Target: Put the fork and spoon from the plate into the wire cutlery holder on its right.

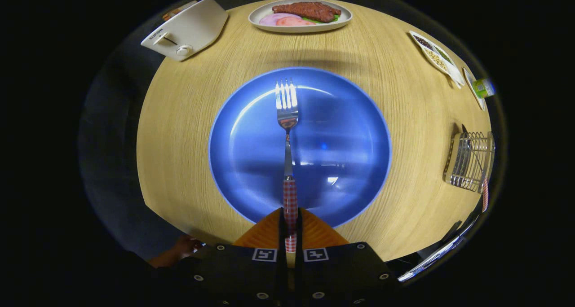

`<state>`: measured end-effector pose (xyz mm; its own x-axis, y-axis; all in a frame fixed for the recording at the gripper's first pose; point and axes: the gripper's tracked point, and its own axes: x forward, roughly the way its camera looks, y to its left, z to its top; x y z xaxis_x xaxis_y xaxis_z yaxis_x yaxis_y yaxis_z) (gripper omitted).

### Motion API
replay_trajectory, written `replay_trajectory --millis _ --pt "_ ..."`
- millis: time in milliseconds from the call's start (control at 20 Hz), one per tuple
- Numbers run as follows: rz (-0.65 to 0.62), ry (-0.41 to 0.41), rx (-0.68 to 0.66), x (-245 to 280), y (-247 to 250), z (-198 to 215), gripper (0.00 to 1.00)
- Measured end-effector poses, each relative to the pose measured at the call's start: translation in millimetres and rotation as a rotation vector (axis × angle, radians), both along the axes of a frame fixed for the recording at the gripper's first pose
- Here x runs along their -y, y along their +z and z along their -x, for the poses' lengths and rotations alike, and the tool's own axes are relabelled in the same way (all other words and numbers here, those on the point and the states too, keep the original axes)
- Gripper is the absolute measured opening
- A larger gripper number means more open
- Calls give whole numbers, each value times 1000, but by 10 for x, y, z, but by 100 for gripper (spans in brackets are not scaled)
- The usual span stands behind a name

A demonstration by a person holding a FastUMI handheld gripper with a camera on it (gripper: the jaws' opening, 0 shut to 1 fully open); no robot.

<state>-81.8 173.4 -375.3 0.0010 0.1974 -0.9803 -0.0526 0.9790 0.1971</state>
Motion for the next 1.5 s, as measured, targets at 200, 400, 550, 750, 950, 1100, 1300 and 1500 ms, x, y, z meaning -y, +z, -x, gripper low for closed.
replay_trajectory --millis 200,400,550,750,950,1100,1300,1500 --pt "-8 -26 31 271 331 12 7" --pt "25 -79 47 851 618 38 7" --pt "84 -94 46 1447 817 102 7" --pt "115 -131 16 1969 952 234 7" --pt "115 -152 -53 2329 982 389 7" --pt "114 -145 -110 2549 961 439 7" --pt "65 -138 -208 2680 944 432 7" --pt "59 -94 -297 2881 889 429 7"
